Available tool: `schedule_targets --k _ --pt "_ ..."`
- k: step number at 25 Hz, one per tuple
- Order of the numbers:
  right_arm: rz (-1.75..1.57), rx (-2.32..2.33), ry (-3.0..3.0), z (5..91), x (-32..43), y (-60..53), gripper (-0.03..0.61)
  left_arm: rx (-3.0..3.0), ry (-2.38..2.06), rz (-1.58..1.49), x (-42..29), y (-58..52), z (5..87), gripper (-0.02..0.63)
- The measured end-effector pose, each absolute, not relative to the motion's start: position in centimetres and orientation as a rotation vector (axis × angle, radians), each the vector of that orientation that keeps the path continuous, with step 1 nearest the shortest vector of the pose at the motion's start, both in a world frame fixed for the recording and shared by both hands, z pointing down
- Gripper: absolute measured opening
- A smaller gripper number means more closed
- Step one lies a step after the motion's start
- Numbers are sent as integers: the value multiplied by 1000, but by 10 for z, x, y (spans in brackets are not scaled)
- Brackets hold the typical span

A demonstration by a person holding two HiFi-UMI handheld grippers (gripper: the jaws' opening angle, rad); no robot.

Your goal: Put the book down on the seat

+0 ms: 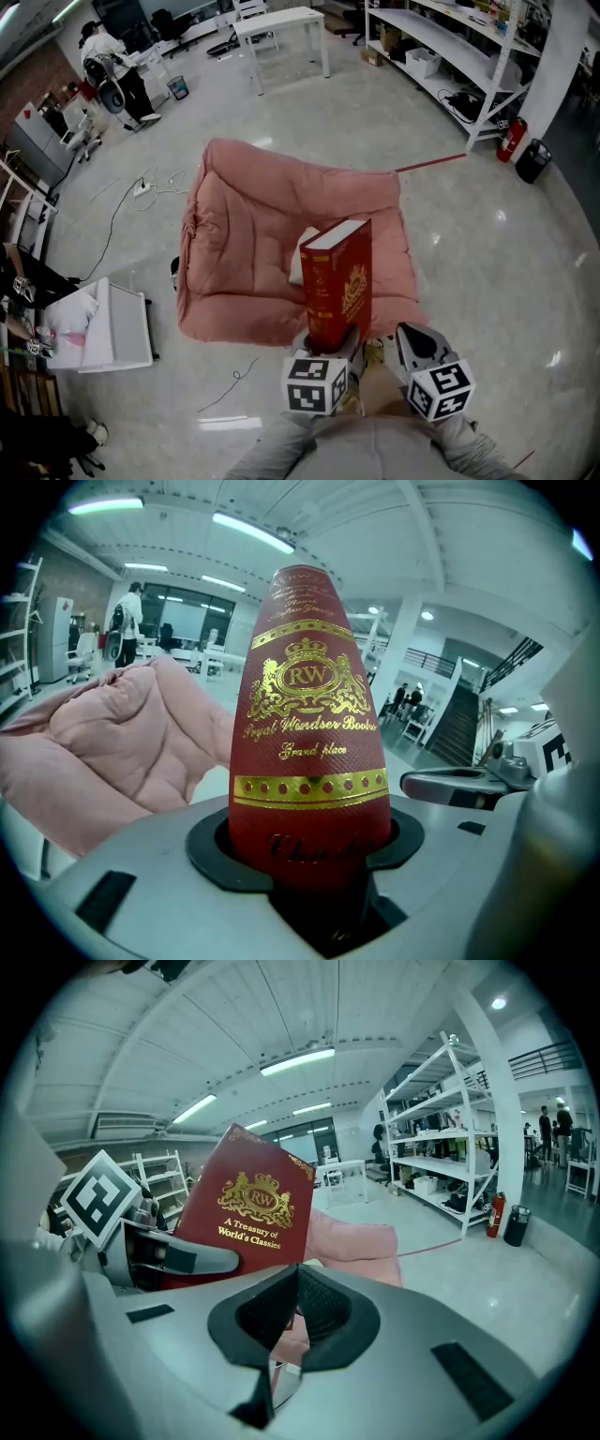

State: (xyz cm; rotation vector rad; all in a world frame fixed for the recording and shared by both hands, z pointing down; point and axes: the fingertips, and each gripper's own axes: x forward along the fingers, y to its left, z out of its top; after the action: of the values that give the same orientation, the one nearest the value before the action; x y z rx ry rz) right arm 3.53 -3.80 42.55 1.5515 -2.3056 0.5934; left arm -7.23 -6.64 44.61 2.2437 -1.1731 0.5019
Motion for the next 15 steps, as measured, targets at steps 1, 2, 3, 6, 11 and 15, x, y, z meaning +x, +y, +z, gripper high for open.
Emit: schedule_targets --k 1,2,3,6,11,15 --pt "594 1548 -2307 425 36 -40 5 2244 -1173 507 -70 -68 446 244" --pt "594 1545 -2308 426 36 -42 6 2244 -1173 512 -69 -69 447 244" --pt "596 1543 -2308 427 36 -44 5 2242 -1172 517 -69 -71 448 244" --pt "606 1540 -2304 431 38 -52 5 2230 -1163 531 -66 -76 455 244" --pt "623 1524 -2279 443 44 -63 5 2219 -1136 543 -57 -90 468 244" --pt "664 1512 -2241 462 53 -71 5 2194 -1111 570 -48 -103 483 244"
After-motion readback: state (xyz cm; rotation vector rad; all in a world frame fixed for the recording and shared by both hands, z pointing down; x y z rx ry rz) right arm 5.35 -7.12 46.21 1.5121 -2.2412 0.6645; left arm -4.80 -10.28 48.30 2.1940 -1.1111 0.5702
